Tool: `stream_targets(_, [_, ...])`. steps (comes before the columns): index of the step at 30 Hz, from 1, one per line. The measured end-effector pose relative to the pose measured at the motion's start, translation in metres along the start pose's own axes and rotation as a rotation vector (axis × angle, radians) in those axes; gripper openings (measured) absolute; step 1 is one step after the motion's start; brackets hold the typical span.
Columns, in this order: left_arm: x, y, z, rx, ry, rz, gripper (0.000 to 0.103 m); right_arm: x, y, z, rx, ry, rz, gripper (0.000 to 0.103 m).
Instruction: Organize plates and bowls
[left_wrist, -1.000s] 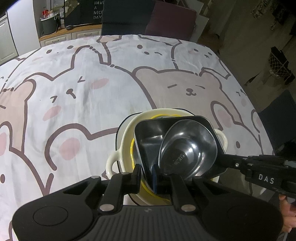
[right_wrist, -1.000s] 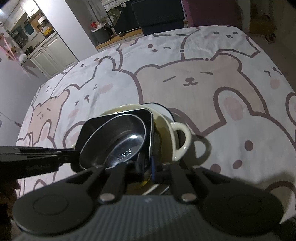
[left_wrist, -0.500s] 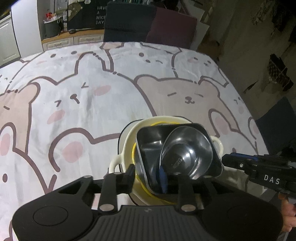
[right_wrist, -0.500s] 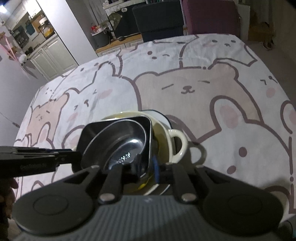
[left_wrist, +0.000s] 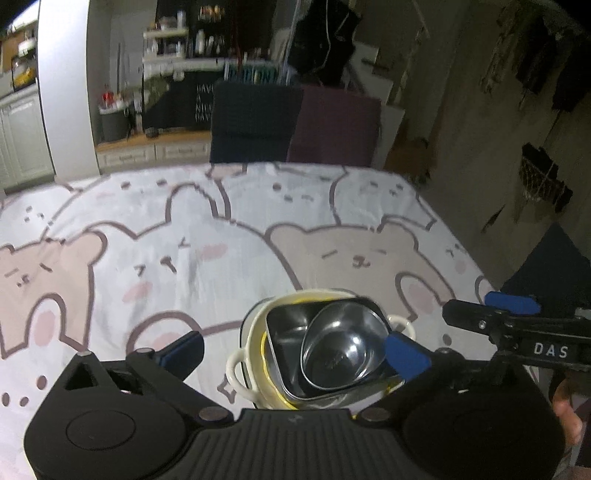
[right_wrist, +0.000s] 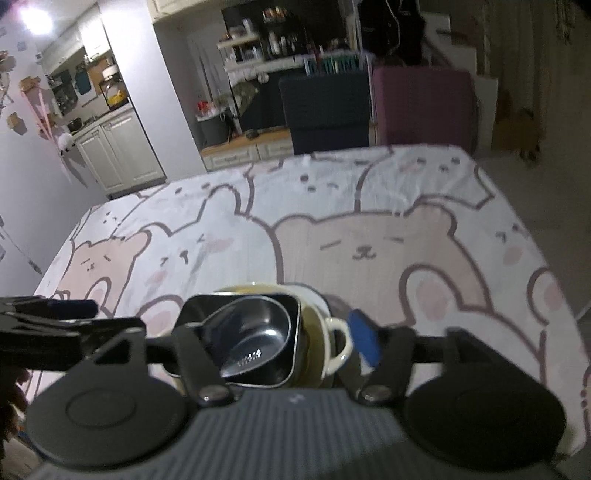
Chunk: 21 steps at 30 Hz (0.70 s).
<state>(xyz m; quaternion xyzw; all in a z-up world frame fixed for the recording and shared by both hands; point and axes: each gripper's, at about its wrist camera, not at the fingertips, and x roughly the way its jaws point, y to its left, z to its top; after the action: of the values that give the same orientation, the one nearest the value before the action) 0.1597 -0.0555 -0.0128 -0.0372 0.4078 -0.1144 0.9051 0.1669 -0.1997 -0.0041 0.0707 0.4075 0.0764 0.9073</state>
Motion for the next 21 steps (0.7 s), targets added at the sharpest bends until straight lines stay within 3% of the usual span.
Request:
stream_targets(6, [-0.03, -0.005, -0.011, 0.003, -0.104, 0.018, 0.103, -0.03, 0.006, -0.005, -0.058, -0.104, -0.015, 0.102])
stream_targets(16, [-0.072, -0.014, -0.047, 0.044, -0.252, 0.096, 0.103, -0.074, -0.002, -0.031, -0.058, -0.251, -0.03, 0.103])
stream_targets(21, [-0.084, -0.024, -0.073, 0.089, -0.326, 0.206, 0.103, -0.086, 0.002, -0.055, -0.082, -0.287, -0.039, 0.103])
